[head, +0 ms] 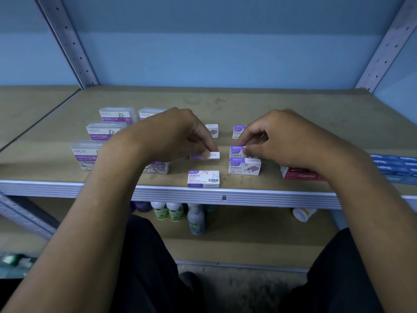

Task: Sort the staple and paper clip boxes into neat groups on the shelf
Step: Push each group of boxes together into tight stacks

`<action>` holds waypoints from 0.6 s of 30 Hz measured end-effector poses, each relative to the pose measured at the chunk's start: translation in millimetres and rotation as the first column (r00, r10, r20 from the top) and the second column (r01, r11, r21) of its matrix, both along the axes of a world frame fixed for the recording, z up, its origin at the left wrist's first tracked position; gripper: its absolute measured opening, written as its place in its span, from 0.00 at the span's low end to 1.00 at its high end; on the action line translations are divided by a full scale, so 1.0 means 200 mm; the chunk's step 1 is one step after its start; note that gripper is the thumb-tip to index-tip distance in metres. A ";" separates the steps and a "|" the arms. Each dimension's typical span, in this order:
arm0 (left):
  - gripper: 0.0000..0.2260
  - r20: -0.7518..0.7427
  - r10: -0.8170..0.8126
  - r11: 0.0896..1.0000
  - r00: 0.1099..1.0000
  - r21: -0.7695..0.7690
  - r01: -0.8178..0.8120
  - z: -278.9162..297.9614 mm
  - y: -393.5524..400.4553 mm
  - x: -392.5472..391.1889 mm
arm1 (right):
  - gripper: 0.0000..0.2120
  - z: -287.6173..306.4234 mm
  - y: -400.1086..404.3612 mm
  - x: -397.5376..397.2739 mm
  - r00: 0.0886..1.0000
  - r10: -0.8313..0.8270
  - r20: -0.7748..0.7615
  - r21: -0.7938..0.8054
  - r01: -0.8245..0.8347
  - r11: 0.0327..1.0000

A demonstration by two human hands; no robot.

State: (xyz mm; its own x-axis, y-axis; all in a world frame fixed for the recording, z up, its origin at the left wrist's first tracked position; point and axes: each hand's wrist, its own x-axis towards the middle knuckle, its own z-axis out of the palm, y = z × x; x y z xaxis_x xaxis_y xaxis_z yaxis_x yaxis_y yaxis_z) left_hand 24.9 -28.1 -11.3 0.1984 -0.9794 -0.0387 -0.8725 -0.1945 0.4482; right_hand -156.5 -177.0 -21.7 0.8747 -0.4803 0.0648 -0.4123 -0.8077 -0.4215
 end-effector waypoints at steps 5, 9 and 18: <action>0.09 -0.015 -0.001 1.000 1.000 -0.001 0.001 0.01 0.02 -0.01 | 0.07 0.01 0.01 -0.01 1.000 0.009 -0.012 0.011 -0.008 1.000; 0.08 0.008 0.000 1.000 1.000 -0.011 0.000 0.02 0.02 -0.01 | 0.07 0.01 0.01 -0.01 1.000 0.016 -0.018 0.016 -0.016 1.000; 0.15 -0.028 -0.105 0.994 0.994 0.022 0.105 0.03 0.07 -0.08 | 0.08 0.02 0.02 -0.02 1.000 0.016 -0.007 0.029 -0.015 0.999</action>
State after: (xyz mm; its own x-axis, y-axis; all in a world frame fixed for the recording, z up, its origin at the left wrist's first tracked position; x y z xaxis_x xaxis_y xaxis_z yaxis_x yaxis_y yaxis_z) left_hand 8.6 -14.7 -5.8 0.0931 -0.9935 -0.0654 -0.8763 -0.1130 0.4684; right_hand -160.2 -173.2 -16.9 0.8824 -0.4683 0.0450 -0.4027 -0.8015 -0.4421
